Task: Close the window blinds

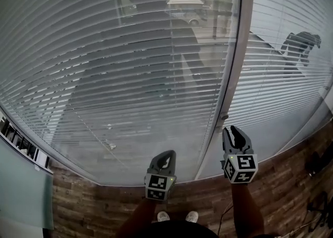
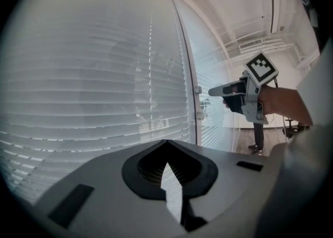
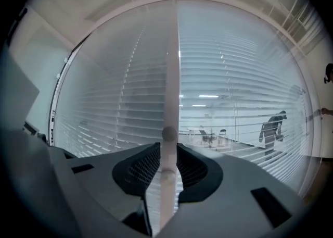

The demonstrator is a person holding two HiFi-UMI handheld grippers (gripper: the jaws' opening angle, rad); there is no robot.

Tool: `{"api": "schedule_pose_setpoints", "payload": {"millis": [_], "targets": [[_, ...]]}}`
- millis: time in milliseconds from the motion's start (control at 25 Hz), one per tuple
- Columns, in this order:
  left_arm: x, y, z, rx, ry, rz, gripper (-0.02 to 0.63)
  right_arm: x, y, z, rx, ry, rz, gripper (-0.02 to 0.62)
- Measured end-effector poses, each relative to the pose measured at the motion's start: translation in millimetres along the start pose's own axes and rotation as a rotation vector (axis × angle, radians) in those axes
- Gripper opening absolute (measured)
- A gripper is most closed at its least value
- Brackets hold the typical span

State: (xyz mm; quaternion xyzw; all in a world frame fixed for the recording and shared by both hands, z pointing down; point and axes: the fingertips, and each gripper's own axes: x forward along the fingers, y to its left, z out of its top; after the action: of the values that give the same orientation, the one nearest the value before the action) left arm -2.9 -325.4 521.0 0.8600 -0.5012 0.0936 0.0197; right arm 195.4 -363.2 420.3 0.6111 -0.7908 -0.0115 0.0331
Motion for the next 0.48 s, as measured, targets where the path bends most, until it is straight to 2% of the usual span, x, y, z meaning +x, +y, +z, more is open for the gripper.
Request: {"api": "schedule_pose_setpoints", "payload": {"millis": [120,280,480], "targets": [[-6.8,1.0,-2.3,-0.029,-0.013,0.033,-0.008,-13.4,12.6,-11.6,-0.022,-0.013,0.017,0.031],[-25.1,1.7,8.3,-0.044,-0.026,0.076,-0.008,-36.4,28.5,-15.7,-0.042,-0.024,0.022,0.003],[-36.8,-2.1,9.8,-0.073,-0.005,0.115,-0.008,-41.8,42.1,-25.7,-0.016,-0.009,0.084,0.003]]}}
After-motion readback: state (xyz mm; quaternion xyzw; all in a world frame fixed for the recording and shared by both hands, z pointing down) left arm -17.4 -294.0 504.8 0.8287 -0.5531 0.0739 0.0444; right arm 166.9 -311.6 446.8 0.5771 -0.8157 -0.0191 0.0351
